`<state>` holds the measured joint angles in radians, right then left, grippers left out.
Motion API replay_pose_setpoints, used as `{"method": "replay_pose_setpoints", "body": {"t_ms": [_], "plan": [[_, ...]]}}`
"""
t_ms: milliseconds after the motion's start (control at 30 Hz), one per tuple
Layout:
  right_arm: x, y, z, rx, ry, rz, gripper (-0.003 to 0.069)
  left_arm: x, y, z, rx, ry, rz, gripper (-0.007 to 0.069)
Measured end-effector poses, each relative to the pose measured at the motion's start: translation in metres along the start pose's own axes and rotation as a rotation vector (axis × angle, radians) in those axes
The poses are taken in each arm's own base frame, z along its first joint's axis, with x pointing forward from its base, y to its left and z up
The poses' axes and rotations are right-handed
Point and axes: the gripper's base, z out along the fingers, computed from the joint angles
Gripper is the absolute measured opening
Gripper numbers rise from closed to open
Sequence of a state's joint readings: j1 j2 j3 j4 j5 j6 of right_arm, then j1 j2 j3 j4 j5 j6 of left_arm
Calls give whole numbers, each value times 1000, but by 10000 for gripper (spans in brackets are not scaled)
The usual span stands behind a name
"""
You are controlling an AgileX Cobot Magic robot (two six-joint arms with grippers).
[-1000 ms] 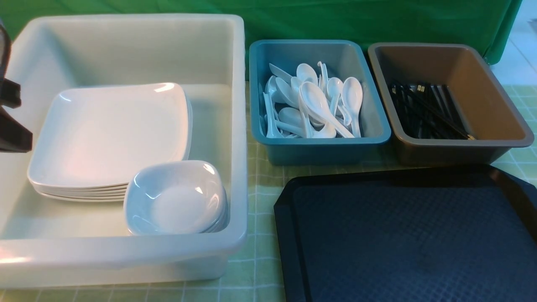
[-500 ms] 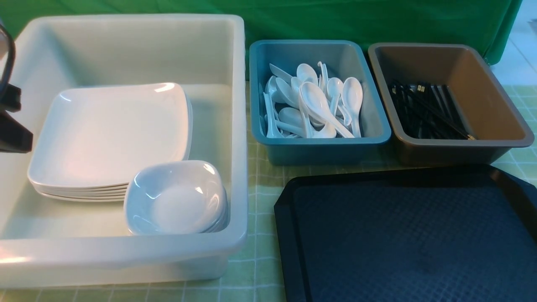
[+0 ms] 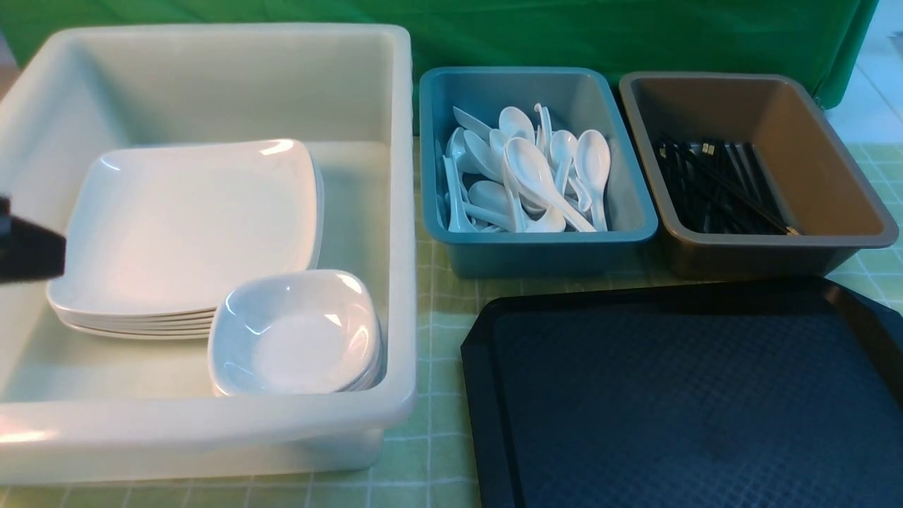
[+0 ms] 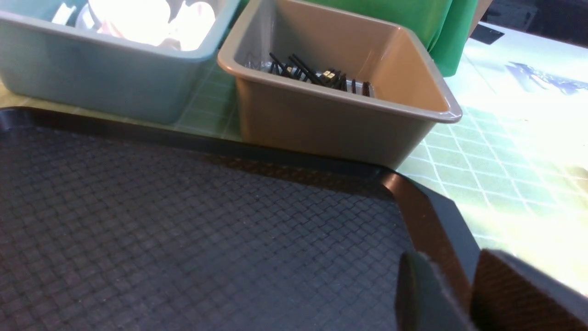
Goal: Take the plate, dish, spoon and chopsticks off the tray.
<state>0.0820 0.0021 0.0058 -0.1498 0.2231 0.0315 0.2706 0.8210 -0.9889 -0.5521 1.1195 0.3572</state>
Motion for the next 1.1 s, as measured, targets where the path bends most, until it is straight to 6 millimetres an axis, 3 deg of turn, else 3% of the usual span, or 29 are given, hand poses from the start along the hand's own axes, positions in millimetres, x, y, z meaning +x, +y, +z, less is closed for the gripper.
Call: {"method": "replay_pose_setpoints", "body": {"t_ms": [133, 233, 433, 600, 967, 1100], "plan": [[0, 0, 0, 0, 0, 0, 181, 36, -15, -18, 17, -180, 3, -8], [0, 0, 0, 0, 0, 0, 190, 60, -21, -29, 8, -409, -10, -8], [0, 0, 0, 0, 0, 1, 209, 90, -25, -44, -38, -641, 19, -8], [0, 0, 0, 0, 0, 1, 219, 101, -27, -50, -73, -662, 82, -8], [0, 0, 0, 0, 0, 1, 235, 104, -16, -50, -269, -607, 248, -8], [0, 0, 0, 0, 0, 1, 236, 101, -10, -47, -303, -664, 243, -8]]}}
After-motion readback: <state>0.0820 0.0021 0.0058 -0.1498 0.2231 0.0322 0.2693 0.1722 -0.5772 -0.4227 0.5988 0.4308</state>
